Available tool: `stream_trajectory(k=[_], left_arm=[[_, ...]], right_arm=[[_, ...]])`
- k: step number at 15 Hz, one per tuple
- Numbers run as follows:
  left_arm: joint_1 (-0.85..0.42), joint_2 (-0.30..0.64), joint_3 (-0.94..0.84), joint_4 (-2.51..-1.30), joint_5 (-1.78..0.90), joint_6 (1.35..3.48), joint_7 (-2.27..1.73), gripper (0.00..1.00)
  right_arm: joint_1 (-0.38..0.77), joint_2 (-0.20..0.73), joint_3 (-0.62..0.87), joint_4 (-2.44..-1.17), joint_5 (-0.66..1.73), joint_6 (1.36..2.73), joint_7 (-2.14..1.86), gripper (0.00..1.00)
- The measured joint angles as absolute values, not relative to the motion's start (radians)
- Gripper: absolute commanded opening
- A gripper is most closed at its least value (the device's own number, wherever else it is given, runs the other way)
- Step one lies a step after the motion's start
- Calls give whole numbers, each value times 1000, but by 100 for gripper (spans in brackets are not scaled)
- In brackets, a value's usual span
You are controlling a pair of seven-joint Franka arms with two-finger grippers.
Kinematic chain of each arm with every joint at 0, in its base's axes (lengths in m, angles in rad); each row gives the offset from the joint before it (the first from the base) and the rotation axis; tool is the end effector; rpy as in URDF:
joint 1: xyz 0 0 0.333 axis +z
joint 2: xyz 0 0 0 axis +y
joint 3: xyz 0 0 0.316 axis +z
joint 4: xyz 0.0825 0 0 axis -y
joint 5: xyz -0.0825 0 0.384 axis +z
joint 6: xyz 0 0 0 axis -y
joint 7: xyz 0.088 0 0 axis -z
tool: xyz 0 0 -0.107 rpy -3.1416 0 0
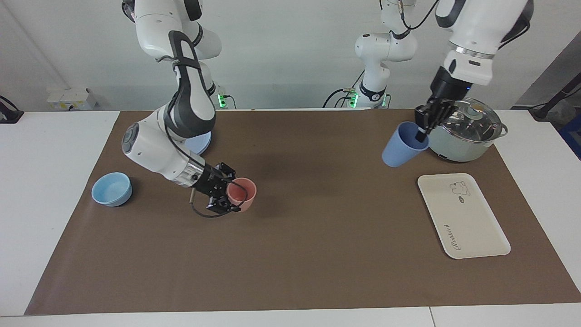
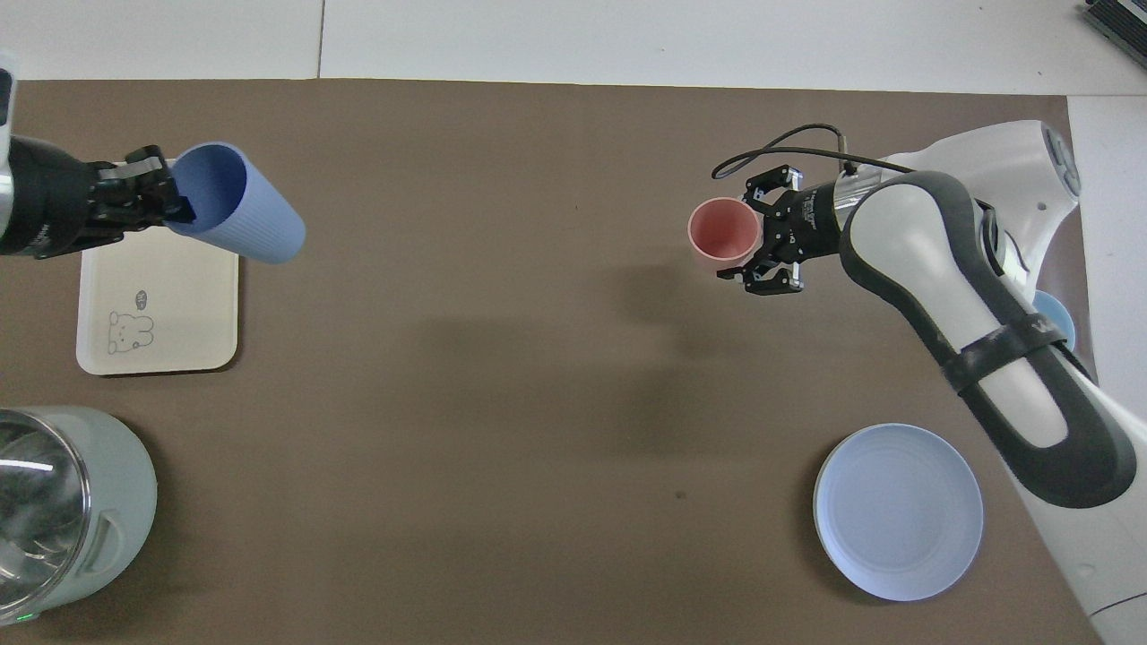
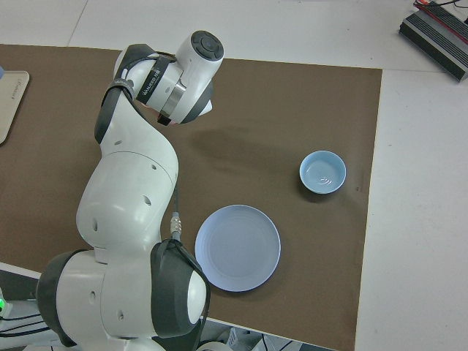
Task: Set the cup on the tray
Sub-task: 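Lower the blue cup onto the cream tray with the left gripper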
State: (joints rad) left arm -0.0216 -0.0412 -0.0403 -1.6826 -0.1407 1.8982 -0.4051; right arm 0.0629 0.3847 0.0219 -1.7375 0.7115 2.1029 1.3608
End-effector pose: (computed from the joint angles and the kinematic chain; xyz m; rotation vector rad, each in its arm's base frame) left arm 0.5689 -0.0460 0.6269 2.8818 0.5410 0.3215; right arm 0.6525 0.0853 0.3655 -1.7820 1.9419 0.5726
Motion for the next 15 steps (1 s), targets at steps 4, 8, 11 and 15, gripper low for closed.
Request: stream_trajectory(k=[4, 8, 11, 15], left_arm=[[177, -33, -39, -1828, -144, 2054, -219, 0], [254, 95, -41, -1892, -150, 2255, -116, 0], [270, 154, -44, -1984, -178, 2434, -61, 0], [272, 163, -51, -2066, -220, 2549, -22, 100]], right_arm=[[-56, 438, 22, -1760, 712, 2099, 1197, 0], [-123, 473, 22, -1755, 712, 2099, 1146, 0], [-144, 473, 22, -1754, 712, 2098, 1132, 0], [-160, 473, 19, -1755, 712, 2106, 1114, 40]])
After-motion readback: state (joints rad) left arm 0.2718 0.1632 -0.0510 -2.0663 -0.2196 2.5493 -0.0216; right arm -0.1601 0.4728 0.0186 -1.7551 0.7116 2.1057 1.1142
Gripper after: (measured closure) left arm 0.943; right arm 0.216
